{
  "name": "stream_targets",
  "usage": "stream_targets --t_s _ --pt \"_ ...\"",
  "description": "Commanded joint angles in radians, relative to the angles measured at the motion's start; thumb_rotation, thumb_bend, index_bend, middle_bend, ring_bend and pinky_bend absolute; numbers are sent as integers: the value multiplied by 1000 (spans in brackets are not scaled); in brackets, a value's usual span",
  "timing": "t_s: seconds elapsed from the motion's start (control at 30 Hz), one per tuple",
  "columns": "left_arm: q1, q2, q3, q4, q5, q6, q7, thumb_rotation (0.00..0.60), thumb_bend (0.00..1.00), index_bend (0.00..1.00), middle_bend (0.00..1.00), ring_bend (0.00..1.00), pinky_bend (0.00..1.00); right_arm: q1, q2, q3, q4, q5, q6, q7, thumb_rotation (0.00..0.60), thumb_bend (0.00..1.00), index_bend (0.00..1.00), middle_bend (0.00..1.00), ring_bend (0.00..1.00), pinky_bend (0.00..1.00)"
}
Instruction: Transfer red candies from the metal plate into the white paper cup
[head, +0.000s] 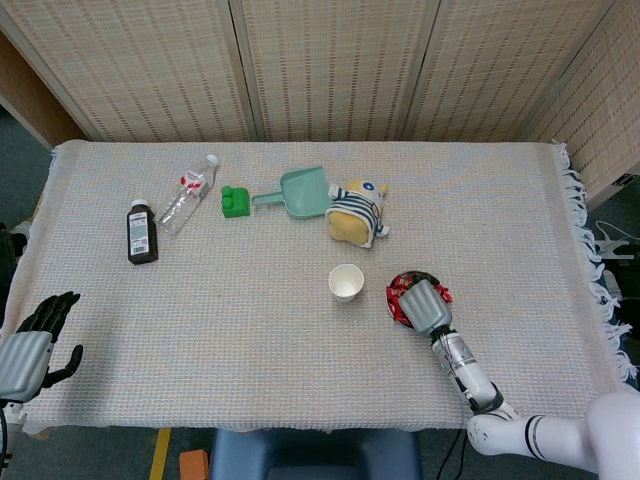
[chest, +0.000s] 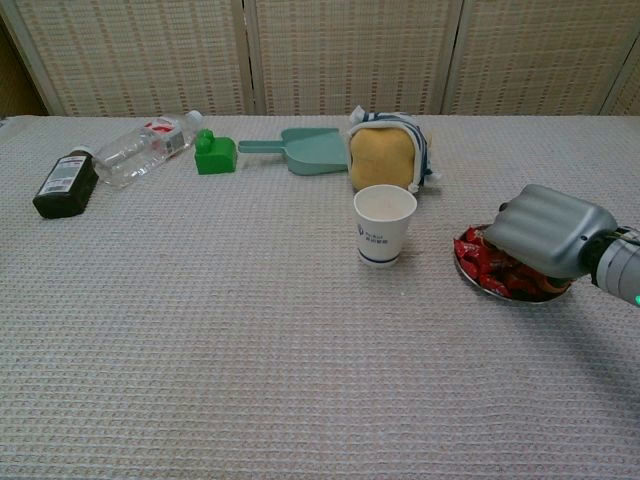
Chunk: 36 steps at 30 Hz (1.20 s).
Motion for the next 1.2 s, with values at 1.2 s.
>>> stream_targets --t_s 1.2 --pt "0 12 0 -10 -10 -11 -3 600 856 13 66 17 219 12 -38 30 54 -14 30 18 600 475 876 735 522 631"
